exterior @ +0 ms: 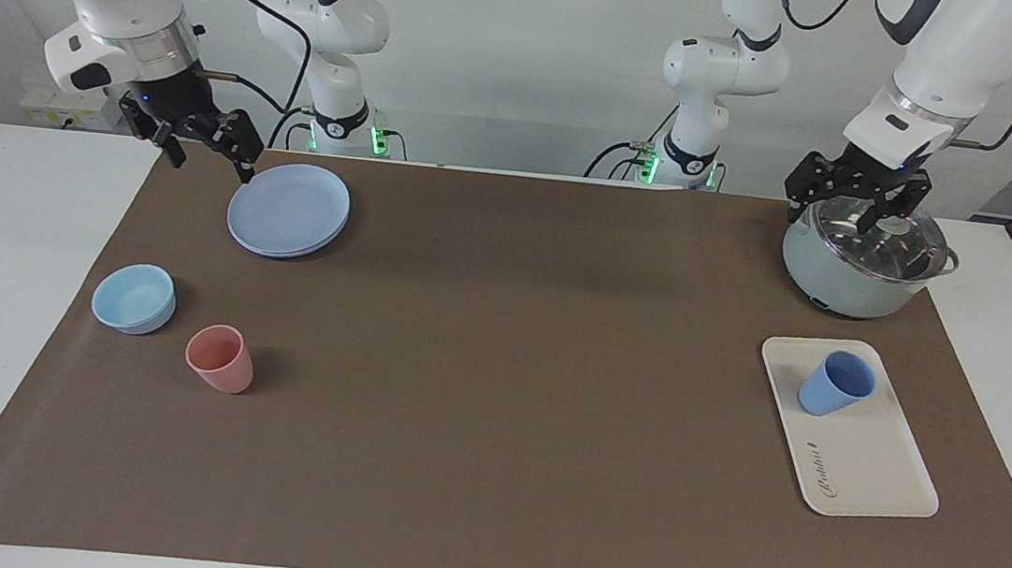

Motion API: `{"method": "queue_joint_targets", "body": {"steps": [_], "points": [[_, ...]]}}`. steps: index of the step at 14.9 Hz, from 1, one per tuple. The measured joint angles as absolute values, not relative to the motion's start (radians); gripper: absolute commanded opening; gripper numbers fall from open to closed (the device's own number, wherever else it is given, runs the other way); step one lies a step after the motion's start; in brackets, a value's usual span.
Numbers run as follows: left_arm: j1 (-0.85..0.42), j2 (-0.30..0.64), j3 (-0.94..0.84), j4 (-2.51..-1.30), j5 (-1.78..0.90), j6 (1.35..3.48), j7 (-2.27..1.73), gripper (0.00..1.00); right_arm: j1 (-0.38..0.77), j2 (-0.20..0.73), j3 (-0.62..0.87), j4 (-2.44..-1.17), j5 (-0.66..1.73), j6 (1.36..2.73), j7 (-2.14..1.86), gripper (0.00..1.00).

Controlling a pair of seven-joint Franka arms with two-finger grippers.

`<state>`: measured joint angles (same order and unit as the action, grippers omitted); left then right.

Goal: Place cup on tray

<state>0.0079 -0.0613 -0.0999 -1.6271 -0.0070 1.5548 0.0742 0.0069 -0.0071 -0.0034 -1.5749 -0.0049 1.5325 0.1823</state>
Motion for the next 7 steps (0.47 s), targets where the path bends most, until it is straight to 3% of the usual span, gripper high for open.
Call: {"method": "queue_joint_targets", "body": {"steps": [7], "points": [[0.008, -0.061, -0.102, -1.627, -0.007, 1.555, 0.074, 1.0, 0.007, -0.007, 0.004, -1.574, -0.025, 1.532, 0.164, 1.0]]}}
